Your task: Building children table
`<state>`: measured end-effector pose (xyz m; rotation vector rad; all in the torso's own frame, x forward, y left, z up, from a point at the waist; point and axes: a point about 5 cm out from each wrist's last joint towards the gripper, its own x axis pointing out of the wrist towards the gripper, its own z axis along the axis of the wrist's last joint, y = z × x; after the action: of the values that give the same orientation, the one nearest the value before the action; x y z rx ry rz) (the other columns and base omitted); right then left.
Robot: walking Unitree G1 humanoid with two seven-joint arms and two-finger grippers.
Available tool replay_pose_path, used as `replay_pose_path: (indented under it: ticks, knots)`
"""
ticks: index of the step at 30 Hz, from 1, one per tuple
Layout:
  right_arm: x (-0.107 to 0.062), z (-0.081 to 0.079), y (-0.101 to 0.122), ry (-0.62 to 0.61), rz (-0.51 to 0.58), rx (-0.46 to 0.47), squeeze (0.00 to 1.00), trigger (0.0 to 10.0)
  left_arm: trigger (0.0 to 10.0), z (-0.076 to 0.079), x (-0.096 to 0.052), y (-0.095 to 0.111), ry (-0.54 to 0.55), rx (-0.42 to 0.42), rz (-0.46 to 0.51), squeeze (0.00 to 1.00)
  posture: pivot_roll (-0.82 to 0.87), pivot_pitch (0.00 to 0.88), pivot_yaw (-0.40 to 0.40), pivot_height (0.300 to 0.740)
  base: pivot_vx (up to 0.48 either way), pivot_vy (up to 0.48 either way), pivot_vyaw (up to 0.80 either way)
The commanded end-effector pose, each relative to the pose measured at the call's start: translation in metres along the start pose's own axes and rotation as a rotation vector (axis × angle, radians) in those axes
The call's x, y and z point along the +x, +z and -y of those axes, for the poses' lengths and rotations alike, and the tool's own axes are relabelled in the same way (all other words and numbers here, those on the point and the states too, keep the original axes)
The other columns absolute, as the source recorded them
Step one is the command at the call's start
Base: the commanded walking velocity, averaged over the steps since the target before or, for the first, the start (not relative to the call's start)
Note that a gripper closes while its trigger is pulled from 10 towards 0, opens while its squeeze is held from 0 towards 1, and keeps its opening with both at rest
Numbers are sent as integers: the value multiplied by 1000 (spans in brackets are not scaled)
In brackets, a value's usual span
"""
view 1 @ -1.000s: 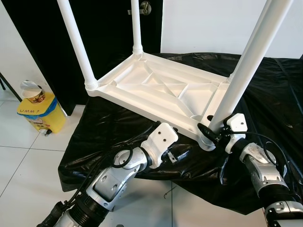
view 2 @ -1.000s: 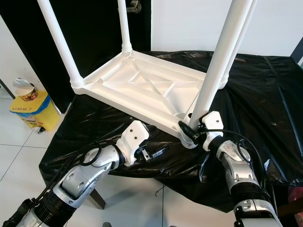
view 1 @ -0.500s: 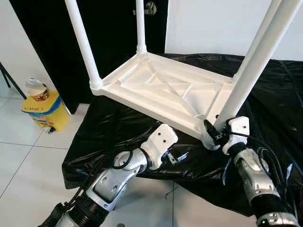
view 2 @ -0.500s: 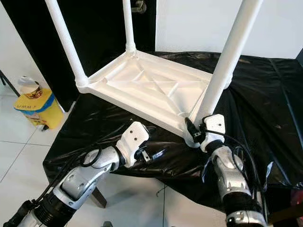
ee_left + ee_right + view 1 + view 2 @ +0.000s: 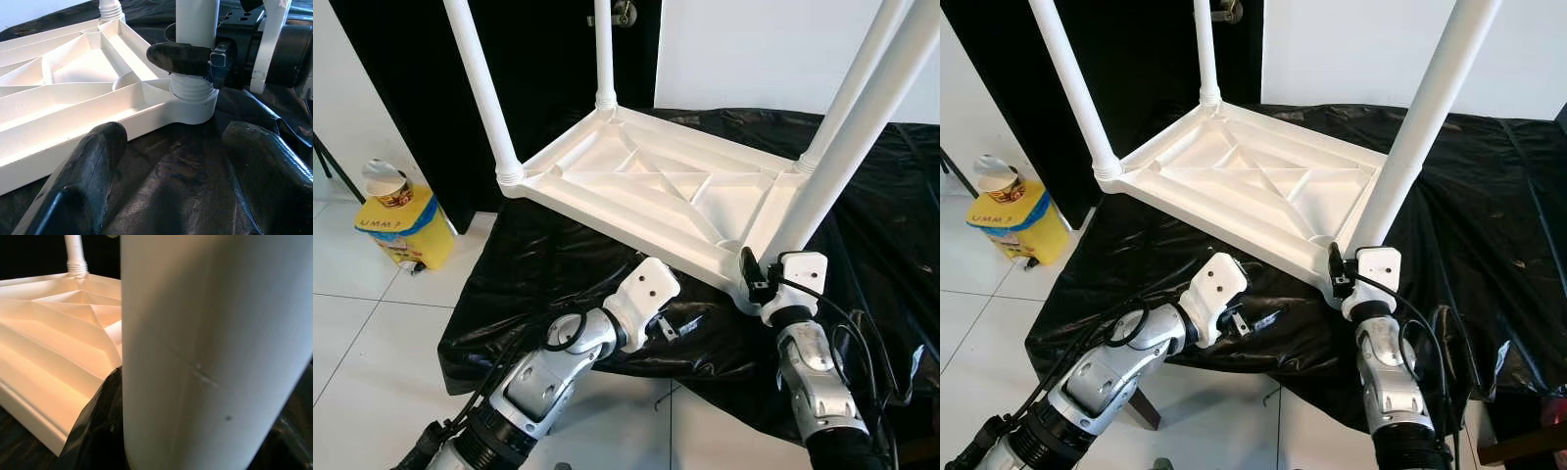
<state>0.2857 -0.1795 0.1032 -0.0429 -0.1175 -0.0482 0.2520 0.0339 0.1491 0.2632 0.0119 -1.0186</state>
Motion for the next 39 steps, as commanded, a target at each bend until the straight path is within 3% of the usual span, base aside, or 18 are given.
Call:
replay_pose_path:
  ticks: [1,8,15,16,18,19,28,29,37,38,39]
  knots:
    - [-12,4,-23,-44,-120,-9,0,10000,10000,7,-1,0,-95,-3,-7,0,13,41,-28,740,0,0,0]
    - [-15,-19,-14,-92,-113,50,0,10000,10000,8,-1,1,-102,1,-6,0,9,31,-25,740,0,0,0]
    - [-17,-23,-9,-93,-91,63,0,10000,10000,8,0,2,-112,7,-4,0,3,27,-22,740,0,0,0]
    - [-17,-22,-8,-95,-87,59,871,10000,10000,9,0,3,-116,8,-2,0,3,27,-22,740,0,0,0]
    - [-17,-21,-7,-98,-86,56,871,10000,10000,9,0,3,-117,9,0,0,3,27,-22,740,0,0,0]
    - [-18,-21,-6,-101,-86,54,1000,10000,10000,9,0,3,-119,10,0,0,3,27,-22,740,0,0,0]
    - [-23,-15,4,29,-23,68,1000,10000,10000,10,1,3,-125,11,-2,0,-3,24,-18,740,0,0,0]
    - [-25,-12,5,68,-18,65,0,10000,10000,10,1,3,-124,11,-3,0,-1,25,-20,740,0,0,0]
    - [-31,4,9,276,-21,47,0,10000,10000,9,0,3,-121,10,-5,0,-2,24,-20,740,0,0,0]
    - [-32,7,9,379,-34,20,0,10000,10000,9,0,3,-121,10,-5,0,-3,22,-17,740,0,0,0]
    - [-32,7,9,379,-34,20,0,10000,10000,9,0,3,-121,10,-5,0,-3,22,-17,740,0,0,0]
